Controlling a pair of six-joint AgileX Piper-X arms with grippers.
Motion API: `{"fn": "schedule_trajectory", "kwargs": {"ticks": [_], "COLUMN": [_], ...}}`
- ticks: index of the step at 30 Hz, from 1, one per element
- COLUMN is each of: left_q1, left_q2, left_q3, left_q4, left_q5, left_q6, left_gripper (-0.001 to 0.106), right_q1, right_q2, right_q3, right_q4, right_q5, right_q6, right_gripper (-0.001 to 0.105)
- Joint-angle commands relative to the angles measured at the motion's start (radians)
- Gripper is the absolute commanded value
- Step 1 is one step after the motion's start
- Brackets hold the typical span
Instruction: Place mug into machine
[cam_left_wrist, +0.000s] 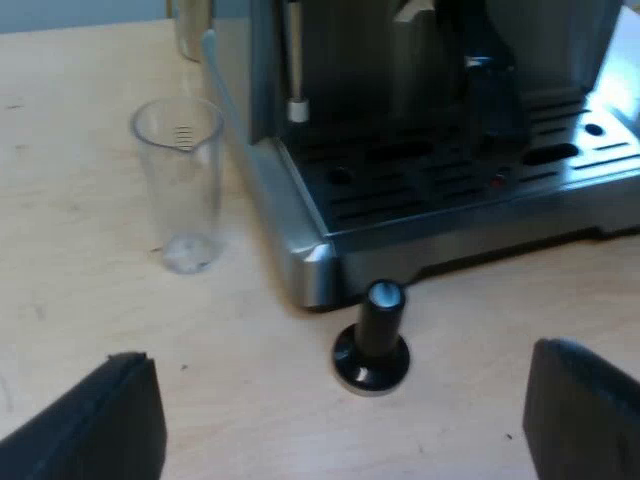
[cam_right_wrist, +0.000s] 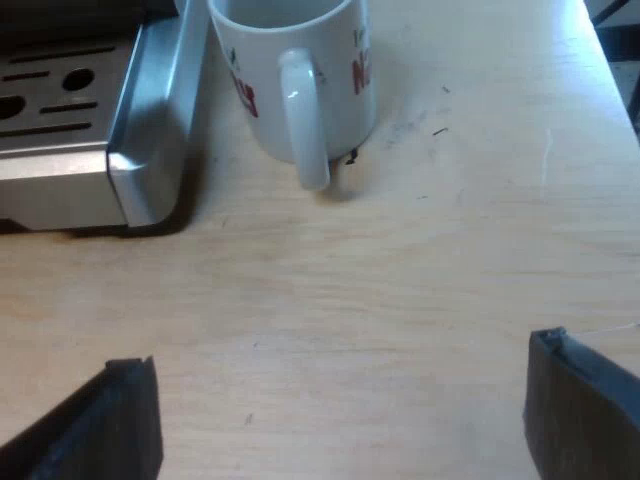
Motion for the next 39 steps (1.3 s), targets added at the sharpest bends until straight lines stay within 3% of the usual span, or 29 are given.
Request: {"fn": "schedule_trajectory", "kwargs": {"ticks": [1, 9, 11, 15, 18, 27, 39], "left_q1": [-0.03, -0.061, -0.067, -0.084, -0.101, -0.254, -0.451], "left_q2": [-0.036, -0.036, -0.036, -0.034, -0.012, 0.121, 0.358], "left_q3": [0.0, 0.0, 0.0, -0.007, -0.014, -0.022, -0.022], "left_q4": [-0.019, -0.026, -0.047, -0.094, -0.103, -0.209, -0.45], "left_q5": [0.012, 0.04, 0.051, 0.068, 0.101, 0.118, 0.118], "left_q6": [-0.013, -0.013, -0.013, -0.055, -0.07, -0.074, -0.047], "left_gripper": [0.079, 0.079, 0.079, 0.079, 0.079, 0.079, 0.079], "right_q1": [-0.003, -0.003, -0.003, -0.003, -0.003, -0.003, -0.003], "right_q2": [-0.042, 0.019, 0.094, 0.177, 0.239, 0.366, 0.427], "right_q3": [-0.026, -0.106, -0.162, -0.216, -0.25, -0.287, -0.287], "right_q4": [-0.014, -0.012, -0.012, -0.012, -0.016, -0.048, -0.144], "right_q5": [-0.02, -0.02, -0.02, -0.051, -0.071, -0.148, -0.15], "right_q6": [-0.003, -0.007, -0.011, -0.014, -0.056, -0.078, -0.078], "right_gripper": [0.077, 0.077, 0.077, 0.077, 0.077, 0.077, 0.077]}}
